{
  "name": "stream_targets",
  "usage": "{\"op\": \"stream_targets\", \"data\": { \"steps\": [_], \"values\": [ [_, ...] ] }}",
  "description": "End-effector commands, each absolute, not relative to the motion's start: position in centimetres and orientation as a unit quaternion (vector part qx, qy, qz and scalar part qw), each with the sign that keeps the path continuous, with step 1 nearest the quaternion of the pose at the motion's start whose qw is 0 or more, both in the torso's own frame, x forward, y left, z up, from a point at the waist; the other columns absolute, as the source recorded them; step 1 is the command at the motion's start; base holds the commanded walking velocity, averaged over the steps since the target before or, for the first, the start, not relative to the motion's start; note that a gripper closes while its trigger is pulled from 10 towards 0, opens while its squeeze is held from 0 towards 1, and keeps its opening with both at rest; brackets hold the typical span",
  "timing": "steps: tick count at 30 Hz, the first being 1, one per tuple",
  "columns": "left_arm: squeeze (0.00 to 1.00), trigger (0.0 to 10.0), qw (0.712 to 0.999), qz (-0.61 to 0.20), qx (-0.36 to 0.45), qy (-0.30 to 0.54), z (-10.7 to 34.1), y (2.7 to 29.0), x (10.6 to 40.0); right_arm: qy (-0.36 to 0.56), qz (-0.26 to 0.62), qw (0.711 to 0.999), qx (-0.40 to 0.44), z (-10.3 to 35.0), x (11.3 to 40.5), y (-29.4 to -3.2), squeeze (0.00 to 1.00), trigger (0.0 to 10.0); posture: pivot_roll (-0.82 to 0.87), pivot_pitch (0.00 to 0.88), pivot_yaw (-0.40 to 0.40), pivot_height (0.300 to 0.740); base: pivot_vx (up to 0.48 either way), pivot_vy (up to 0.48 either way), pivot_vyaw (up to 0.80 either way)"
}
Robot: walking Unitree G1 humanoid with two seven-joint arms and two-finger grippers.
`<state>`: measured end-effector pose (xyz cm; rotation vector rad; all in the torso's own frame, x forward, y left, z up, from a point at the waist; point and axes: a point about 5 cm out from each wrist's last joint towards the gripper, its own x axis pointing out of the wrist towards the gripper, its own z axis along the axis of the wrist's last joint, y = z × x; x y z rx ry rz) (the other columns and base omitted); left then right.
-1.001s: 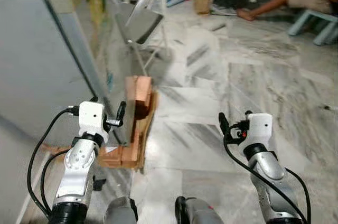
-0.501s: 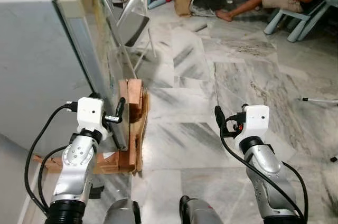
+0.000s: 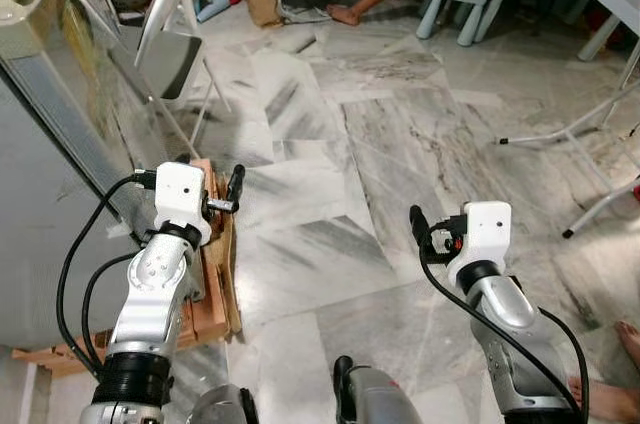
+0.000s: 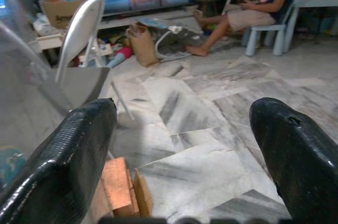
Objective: Restocking fridge
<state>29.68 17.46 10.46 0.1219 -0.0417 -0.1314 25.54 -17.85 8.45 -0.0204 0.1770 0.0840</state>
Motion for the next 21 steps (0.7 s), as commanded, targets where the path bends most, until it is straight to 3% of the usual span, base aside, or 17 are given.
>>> {"op": "stream_targets", "data": {
  "steps": [1,8,13,21],
  "values": [
    [0.0,10.0,0.996,-0.073,0.049,-0.006,10.0,17.5,29.6,0.088,0.043,0.995,-0.011,8.7,25.7,-18.0,0.0,10.0,-0.06,0.115,-0.043,0.74,0.0,0.0,0.0],
    [0.0,10.0,0.991,-0.075,0.084,0.075,7.1,18.1,28.4,0.113,0.073,0.991,-0.002,7.9,25.6,-17.5,0.0,10.0,-0.06,0.119,-0.039,0.74,0.0,0.0,0.0],
    [0.0,10.0,0.985,-0.018,0.113,0.131,5.4,20.1,28.0,0.138,0.102,0.985,0.001,7.2,25.5,-17.1,0.0,10.0,-0.06,0.119,-0.039,0.74,0.0,0.0,0.0],
    [0.0,10.0,0.985,0.061,0.12,0.106,7.0,22.5,30.7,0.151,0.123,0.981,0.003,6.9,25.6,-16.8,0.0,10.0,-0.07,0.117,-0.05,0.74,0.0,0.0,0.0]
  ]
}}
